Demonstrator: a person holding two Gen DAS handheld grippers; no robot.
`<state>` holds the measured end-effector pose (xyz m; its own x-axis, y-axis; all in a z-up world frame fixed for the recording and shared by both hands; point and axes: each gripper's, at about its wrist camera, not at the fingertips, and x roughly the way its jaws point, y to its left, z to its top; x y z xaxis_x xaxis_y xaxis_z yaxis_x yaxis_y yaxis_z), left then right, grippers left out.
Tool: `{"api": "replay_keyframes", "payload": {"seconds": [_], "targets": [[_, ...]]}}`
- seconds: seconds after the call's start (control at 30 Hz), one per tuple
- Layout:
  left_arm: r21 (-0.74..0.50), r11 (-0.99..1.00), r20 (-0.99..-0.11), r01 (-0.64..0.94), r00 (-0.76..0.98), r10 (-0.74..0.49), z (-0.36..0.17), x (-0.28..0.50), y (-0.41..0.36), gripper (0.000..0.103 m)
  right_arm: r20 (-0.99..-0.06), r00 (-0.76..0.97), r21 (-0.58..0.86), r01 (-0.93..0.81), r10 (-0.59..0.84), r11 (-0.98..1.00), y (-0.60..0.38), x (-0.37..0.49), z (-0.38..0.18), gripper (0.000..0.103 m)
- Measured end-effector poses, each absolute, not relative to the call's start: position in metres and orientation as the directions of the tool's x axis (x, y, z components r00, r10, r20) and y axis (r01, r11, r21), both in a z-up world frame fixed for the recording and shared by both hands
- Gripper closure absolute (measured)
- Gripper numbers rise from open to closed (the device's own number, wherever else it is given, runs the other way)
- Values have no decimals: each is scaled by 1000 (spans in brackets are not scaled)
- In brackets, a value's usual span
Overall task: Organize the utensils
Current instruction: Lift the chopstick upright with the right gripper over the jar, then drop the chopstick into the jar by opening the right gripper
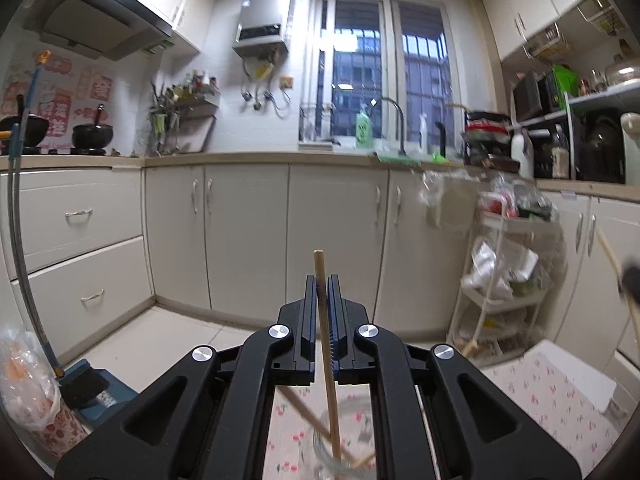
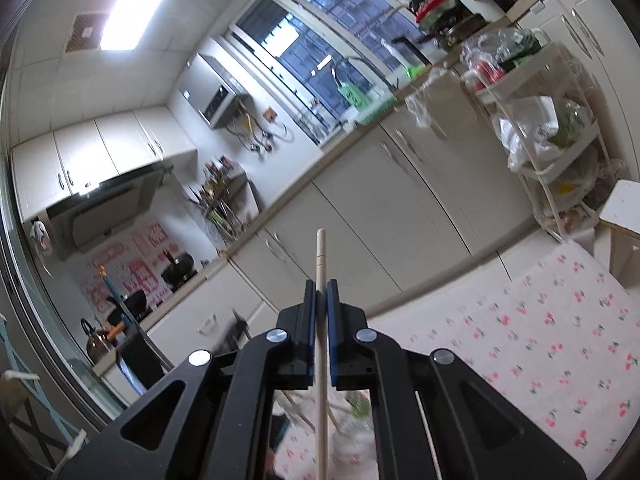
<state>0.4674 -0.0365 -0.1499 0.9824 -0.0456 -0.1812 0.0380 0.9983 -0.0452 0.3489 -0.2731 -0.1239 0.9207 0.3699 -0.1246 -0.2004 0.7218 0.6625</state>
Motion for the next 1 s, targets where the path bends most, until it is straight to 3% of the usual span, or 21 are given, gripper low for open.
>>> {"api": "replay_keyframes", "payload": {"seconds": [0.1, 0.2, 0.4, 0.63, 1.0], "targets": [[-42, 998, -214, 45, 975, -53, -151, 460, -30, 90, -65, 931, 659, -231, 360, 716, -263, 353, -112, 97], [-46, 998, -219, 36, 975, -45, -148, 447, -20, 62, -23, 934, 650, -257, 356, 715, -251, 357, -103, 97], [-75, 997, -214, 4, 977, -20, -141, 411, 10, 49, 50, 936, 600, -306, 347, 739, -220, 369, -92, 97], [-179, 979, -293, -99, 955, 43, -174, 383, 61, 47, 110, 947, 551, -311, 302, 774, -187, 406, -99, 97], [-268, 956, -335, -122, 942, 27, -208, 382, 92, 47, 57, 961, 453, -266, 270, 851, -153, 436, -127, 97]]}}
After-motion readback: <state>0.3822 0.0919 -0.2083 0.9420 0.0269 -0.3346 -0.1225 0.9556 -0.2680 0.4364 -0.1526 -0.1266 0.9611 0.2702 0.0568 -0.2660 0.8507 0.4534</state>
